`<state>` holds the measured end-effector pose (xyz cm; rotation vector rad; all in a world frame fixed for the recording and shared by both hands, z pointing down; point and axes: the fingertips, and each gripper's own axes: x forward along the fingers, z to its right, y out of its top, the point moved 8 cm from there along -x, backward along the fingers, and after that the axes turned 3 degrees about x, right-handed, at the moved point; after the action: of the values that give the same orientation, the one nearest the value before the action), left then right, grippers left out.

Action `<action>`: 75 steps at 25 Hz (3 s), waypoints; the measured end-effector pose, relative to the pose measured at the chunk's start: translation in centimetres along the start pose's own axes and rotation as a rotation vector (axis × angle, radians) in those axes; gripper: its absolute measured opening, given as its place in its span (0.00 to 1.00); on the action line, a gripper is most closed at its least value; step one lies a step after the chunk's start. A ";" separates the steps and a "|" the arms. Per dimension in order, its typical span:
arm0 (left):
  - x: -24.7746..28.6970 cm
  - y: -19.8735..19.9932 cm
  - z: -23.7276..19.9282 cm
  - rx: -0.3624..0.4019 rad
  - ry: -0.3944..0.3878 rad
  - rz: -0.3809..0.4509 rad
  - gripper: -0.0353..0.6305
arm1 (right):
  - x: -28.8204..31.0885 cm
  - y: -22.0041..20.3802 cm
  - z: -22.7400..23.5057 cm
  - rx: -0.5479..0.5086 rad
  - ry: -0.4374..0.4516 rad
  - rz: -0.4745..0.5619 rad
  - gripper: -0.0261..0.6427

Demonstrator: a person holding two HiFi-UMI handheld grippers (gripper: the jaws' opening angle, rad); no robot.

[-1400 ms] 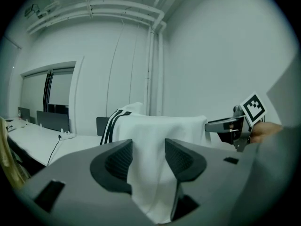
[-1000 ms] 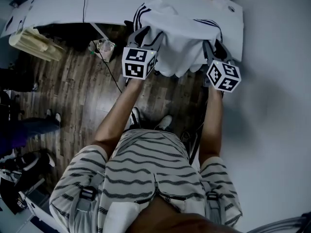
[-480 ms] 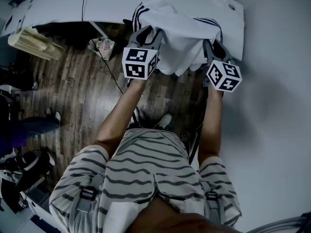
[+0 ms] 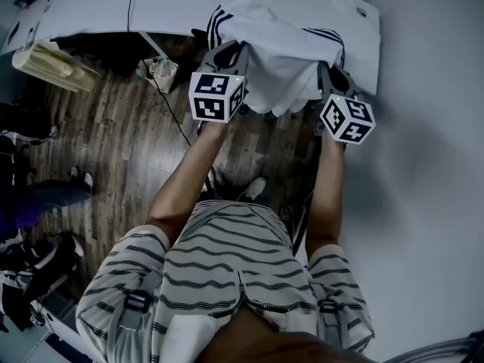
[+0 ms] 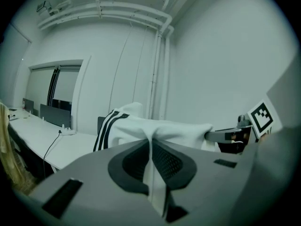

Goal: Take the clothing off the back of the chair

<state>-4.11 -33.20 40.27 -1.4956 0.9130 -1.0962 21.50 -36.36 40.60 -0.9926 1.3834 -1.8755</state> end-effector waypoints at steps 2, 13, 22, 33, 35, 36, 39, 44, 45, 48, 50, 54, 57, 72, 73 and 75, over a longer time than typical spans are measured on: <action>0.1 0.0 0.0 0.006 -0.001 0.001 0.10 | 0.0 -0.1 0.0 -0.001 -0.004 -0.001 0.09; -1.1 0.1 -0.1 0.011 -0.007 0.017 0.10 | -1.0 -0.2 -1.0 0.009 -0.025 0.019 0.08; -1.6 1.0 -0.2 0.015 -0.014 0.045 0.10 | -1.5 0.5 -1.6 0.011 -0.034 0.054 0.08; -2.8 2.9 -0.1 0.021 -0.033 0.090 0.10 | -2.9 2.4 -3.0 0.017 -0.042 0.135 0.08; -3.4 3.2 -0.2 0.022 -0.036 0.098 0.10 | -3.2 2.8 -3.5 0.016 -0.043 0.149 0.08; -3.6 3.4 -0.1 0.023 -0.037 0.103 0.10 | -3.4 2.9 -3.7 0.015 -0.044 0.155 0.08; -4.4 3.9 0.0 0.027 -0.042 0.120 0.10 | -3.9 3.4 -4.2 0.016 -0.048 0.170 0.08; -6.4 5.0 -0.2 0.029 -0.049 0.151 0.10 | -5.1 4.1 -6.0 0.010 -0.054 0.194 0.08; -6.7 5.2 -0.2 0.030 -0.050 0.156 0.10 | -5.3 4.2 -6.2 0.010 -0.055 0.198 0.08; -7.1 5.7 0.0 0.039 -0.048 0.171 0.10 | -5.6 4.5 -6.3 0.011 -0.057 0.210 0.08; -7.3 6.0 0.1 0.050 -0.044 0.180 0.10 | -5.9 4.6 -6.6 0.008 -0.058 0.217 0.08; -8.1 6.6 0.2 0.054 -0.045 0.198 0.10 | -6.7 5.3 -7.3 -0.006 -0.061 0.237 0.08; -8.7 7.0 0.4 0.069 -0.044 0.210 0.10 | -7.3 5.7 -7.8 -0.013 -0.064 0.254 0.08; -13.1 7.1 1.3 0.055 -0.081 0.240 0.10 | -11.2 4.8 -11.1 -0.010 -0.091 0.269 0.08; -13.5 7.1 1.3 0.053 -0.085 0.242 0.10 | -11.5 4.7 -11.4 -0.008 -0.092 0.269 0.08; -14.2 7.0 1.3 0.051 -0.089 0.243 0.10 | -12.0 4.5 -12.0 -0.008 -0.094 0.270 0.08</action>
<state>-7.16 -20.85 30.84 -1.3411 0.9684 -0.8634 18.07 -21.70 31.57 -0.8399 1.3938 -1.6072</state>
